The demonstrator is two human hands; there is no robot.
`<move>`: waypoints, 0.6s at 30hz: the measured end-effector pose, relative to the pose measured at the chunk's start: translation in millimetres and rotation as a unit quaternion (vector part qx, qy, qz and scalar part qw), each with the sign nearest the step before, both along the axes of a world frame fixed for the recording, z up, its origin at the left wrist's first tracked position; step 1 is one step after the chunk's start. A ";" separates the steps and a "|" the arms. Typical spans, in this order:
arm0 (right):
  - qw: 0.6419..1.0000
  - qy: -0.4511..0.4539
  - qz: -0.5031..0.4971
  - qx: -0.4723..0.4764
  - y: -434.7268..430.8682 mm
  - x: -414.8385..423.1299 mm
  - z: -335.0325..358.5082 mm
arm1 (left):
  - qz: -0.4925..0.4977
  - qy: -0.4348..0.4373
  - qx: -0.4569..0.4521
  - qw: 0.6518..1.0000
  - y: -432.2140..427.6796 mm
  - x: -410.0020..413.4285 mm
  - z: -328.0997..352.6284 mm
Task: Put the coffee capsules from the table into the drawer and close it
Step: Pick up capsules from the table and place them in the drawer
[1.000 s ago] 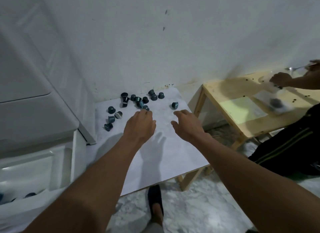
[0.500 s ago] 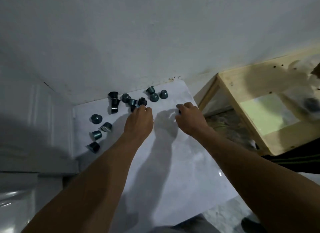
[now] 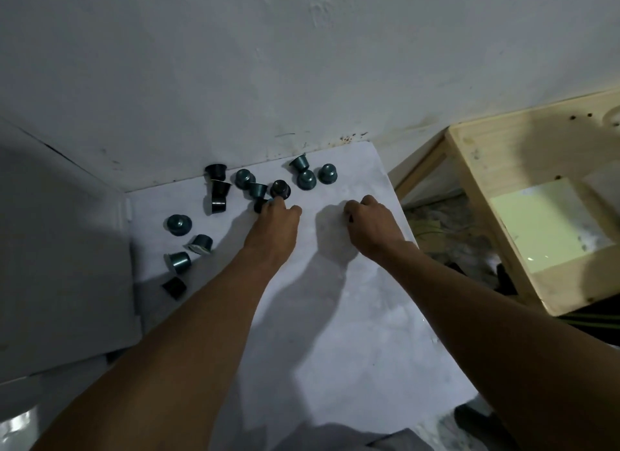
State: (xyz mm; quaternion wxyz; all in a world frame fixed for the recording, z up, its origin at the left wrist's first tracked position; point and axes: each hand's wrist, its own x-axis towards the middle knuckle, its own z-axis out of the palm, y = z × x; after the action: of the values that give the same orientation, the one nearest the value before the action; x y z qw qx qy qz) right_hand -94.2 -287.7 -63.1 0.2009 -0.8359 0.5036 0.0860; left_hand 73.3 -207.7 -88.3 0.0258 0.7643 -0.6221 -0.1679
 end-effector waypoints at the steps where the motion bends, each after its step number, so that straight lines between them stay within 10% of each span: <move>1: 1.000 0.000 0.002 0.006 1.0 0.5 1.5 | -0.001 -0.019 -0.007 1.000 0.3 0.4 0.8; 18: 0.987 -0.092 0.112 -0.065 79.1 -19.2 93.2 | 0.200 0.056 -0.205 0.957 105.1 -54.4 127.7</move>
State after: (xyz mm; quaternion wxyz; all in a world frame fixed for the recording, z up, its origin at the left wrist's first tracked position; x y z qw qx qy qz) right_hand -113.4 -208.6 30.1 0.1805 -0.9028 0.3904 -0.0021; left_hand 18.9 -102.6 39.3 0.2495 0.8409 -0.4751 -0.0708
